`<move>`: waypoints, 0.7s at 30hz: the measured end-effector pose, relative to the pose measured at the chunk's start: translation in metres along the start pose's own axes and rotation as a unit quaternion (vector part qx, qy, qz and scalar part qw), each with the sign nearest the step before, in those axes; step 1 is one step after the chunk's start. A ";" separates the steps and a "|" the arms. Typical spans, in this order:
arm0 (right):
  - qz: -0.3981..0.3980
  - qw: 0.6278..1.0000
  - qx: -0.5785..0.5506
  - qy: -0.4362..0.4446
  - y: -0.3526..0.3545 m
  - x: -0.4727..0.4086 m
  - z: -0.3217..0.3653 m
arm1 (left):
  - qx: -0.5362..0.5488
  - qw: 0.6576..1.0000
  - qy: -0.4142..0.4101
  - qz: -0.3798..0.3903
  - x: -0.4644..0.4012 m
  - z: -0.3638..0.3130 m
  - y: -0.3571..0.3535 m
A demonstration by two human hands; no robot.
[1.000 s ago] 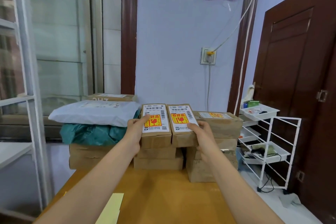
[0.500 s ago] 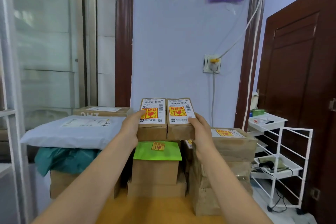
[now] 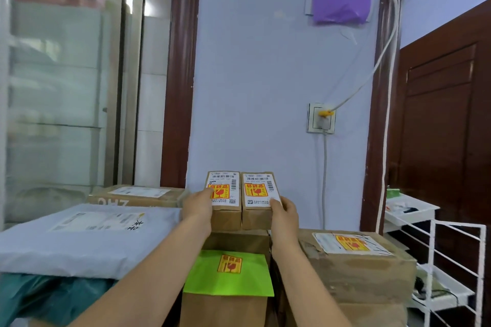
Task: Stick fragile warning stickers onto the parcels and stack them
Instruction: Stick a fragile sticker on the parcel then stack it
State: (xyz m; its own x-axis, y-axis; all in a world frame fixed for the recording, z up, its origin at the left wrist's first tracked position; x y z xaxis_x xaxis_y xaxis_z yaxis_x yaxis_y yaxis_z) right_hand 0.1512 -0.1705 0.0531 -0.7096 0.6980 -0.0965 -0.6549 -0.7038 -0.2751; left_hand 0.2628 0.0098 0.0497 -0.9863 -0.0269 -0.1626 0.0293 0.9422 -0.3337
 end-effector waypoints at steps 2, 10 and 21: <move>-0.011 1.000 -0.004 -0.024 -0.004 -0.009 -0.015 | -0.010 1.000 0.002 -0.016 -0.010 0.007 0.000; 0.004 0.999 0.036 -0.039 -0.017 -0.033 -0.043 | -0.140 0.989 -0.013 -0.050 -0.043 0.024 -0.003; 0.044 0.995 0.062 -0.059 -0.009 -0.041 -0.066 | -0.152 0.986 -0.065 -0.027 -0.034 0.042 -0.002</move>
State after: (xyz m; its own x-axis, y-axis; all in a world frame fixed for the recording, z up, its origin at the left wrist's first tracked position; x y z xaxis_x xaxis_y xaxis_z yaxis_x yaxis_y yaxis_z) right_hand 0.2030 -0.1843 -0.0038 -0.7859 0.6183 0.0008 -0.6115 -0.7770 -0.1497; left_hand 0.3034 -0.0056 0.0168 -0.9555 -0.1036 -0.2762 -0.0922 0.9943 -0.0539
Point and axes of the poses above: each hand's wrist, its own x-axis away from the middle knuckle, its own y-axis out of the back of the hand, z = x × y, the point moved 8 cm from there along -x, towards the middle knuckle, and after that the axes turned 11 degrees about -y, right-handed, at the moved point
